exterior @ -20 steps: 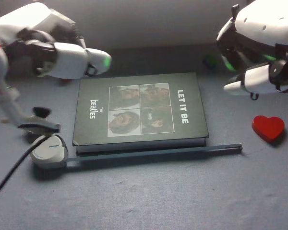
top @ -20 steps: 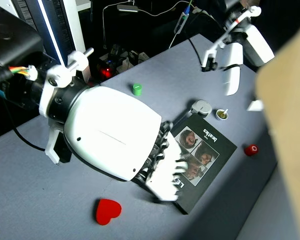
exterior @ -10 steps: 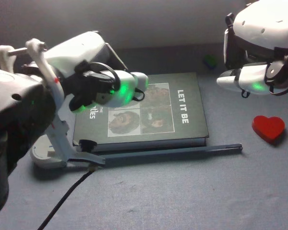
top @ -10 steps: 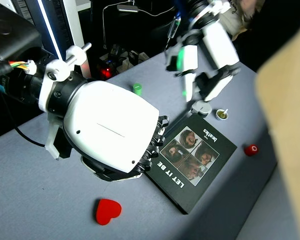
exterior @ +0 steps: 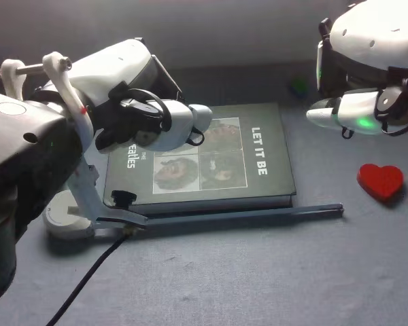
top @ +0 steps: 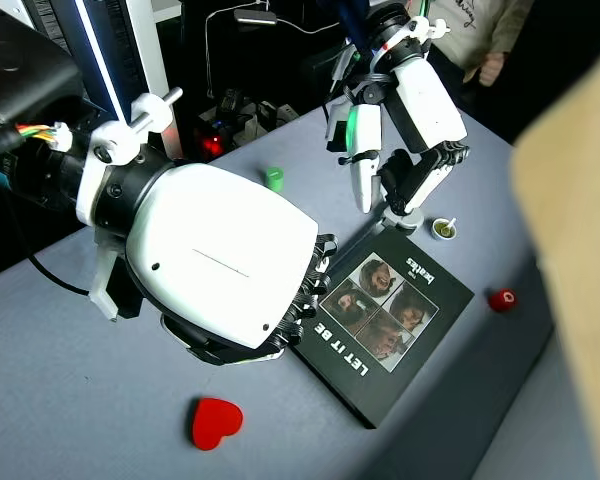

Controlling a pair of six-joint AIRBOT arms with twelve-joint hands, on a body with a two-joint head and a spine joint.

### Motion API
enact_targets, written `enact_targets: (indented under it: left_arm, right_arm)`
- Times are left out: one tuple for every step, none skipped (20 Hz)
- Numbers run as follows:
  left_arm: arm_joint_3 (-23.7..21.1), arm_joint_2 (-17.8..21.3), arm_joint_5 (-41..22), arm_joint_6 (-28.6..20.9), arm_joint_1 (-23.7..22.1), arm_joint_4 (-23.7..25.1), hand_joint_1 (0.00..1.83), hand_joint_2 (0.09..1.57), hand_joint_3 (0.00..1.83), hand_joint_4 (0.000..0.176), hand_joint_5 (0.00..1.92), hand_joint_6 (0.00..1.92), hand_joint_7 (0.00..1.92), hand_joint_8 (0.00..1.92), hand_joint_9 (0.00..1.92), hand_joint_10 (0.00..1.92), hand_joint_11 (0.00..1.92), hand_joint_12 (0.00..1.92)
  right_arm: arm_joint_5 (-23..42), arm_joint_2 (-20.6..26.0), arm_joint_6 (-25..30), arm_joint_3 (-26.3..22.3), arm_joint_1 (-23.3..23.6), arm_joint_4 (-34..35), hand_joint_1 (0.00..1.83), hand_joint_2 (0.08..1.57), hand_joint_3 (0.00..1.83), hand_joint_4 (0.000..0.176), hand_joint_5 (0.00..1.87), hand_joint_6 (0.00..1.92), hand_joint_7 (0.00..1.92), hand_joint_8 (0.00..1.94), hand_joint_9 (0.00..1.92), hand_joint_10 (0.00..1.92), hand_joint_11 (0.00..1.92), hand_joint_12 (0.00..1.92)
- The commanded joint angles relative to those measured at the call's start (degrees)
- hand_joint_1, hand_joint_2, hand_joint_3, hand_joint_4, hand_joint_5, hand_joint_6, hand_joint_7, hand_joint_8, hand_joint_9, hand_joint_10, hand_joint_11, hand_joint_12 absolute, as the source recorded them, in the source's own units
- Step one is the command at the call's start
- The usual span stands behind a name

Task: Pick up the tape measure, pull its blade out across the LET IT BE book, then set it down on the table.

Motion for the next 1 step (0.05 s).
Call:
enact_targets:
  left_arm:
    - [0.04, 0.07, -1.64, -0.45, -0.95, 4.50, 0.62, 1.23, 0.01, 0.000, 1.17, 1.92, 1.31, 1.92, 1.39, 1.92, 1.52, 1.92]
  right_arm:
    - [0.22, 0.35, -0.11, -0.05, 0.46, -2.58, 0.91, 1.38, 0.00, 0.176, 1.39, 1.92, 1.61, 1.94, 1.84, 1.92, 1.92, 1.92]
